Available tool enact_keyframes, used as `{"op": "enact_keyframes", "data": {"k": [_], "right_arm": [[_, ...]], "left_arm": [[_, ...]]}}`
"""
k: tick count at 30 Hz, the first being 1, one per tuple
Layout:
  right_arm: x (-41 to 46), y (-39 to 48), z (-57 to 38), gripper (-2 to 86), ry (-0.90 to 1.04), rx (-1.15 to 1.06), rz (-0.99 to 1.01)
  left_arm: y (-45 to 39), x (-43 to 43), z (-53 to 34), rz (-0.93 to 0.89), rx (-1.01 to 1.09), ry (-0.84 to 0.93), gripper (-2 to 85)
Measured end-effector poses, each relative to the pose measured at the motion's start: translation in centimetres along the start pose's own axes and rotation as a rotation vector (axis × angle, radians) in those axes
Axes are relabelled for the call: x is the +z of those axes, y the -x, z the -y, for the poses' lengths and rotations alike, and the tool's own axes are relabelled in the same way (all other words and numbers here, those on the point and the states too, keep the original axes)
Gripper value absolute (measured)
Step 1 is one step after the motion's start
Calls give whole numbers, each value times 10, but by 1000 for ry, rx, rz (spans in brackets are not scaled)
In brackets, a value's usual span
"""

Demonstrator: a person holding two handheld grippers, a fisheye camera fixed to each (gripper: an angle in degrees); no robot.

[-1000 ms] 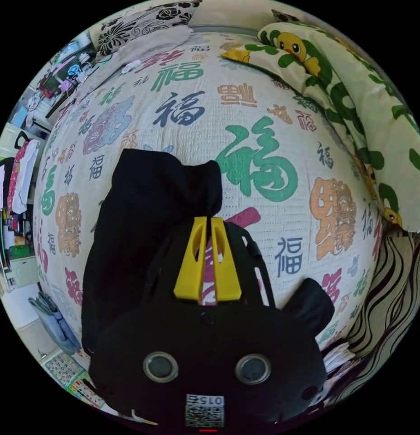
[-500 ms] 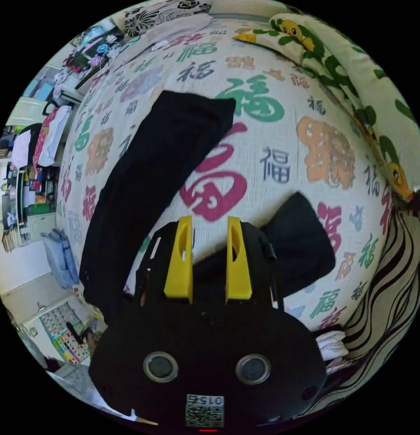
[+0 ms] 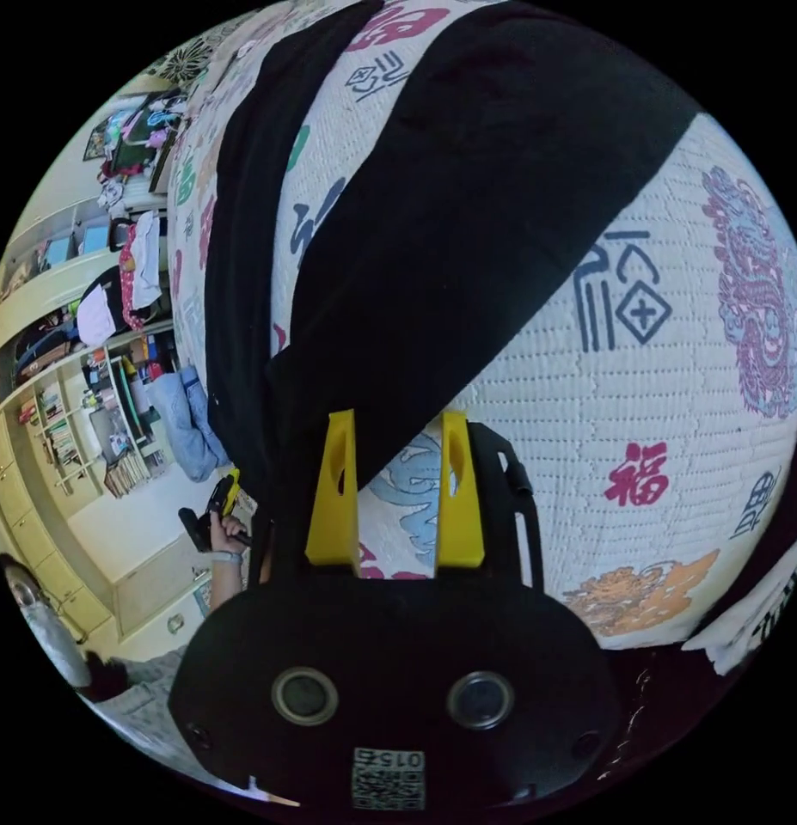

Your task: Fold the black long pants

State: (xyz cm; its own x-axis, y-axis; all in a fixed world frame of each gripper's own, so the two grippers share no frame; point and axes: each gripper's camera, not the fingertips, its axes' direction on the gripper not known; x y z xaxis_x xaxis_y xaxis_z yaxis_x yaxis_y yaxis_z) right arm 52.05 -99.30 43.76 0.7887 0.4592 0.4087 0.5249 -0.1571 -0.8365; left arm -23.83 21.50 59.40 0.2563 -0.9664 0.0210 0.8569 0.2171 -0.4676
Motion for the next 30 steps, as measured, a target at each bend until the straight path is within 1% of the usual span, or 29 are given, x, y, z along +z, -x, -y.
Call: {"op": "enact_keyframes", "data": {"k": [1,2,4,5,7,10,12,13,15,17,19,21,24,25,26,27,30], "right_arm": [[-1,-2,0,43,2,-3,-6],[-2,-8,2,32,6,-12,35],[-4,-21,5,26,19,34,92],[-7,-29,6,30,20,49,132],[-10,-37,6,43,29,47,187],[-20,-49,-2,61,29,40,155],[-37,-68,-8,73,-24,83,147],[-43,-75,-10,75,-47,101,155],[-70,-103,-12,81,-167,191,162],[-92,-124,-7,83,-252,249,152],[-111,-143,3,86,-326,299,175],[-130,-156,21,94,-410,331,207],[-139,-158,46,96,-418,331,171],[-140,-158,51,91,-417,324,170],[-139,-156,60,81,-403,312,166],[-137,-153,70,48,-375,294,169],[-128,-144,86,0,-259,260,147]], "left_arm": [[8,-15,2,50,-6,-73,10],[19,-31,3,89,-31,-146,9],[39,-46,2,61,-63,-226,10],[50,-48,2,63,-88,-238,14],[59,-41,0,71,-70,-232,27],[71,-30,-15,52,-78,-162,71],[78,-30,-38,38,-61,-138,88],[84,-28,-57,30,-62,-94,100],[94,-18,-86,24,-69,1,117],[103,7,-114,23,-44,132,129],[108,26,-123,-5,-48,169,132],[110,34,-122,24,-62,144,131],[111,42,-116,81,-37,174,105],[111,43,-113,87,-12,191,82],[111,45,-111,49,21,211,70],[112,47,-110,40,25,225,64],[116,56,-104,34,47,268,34]]}}
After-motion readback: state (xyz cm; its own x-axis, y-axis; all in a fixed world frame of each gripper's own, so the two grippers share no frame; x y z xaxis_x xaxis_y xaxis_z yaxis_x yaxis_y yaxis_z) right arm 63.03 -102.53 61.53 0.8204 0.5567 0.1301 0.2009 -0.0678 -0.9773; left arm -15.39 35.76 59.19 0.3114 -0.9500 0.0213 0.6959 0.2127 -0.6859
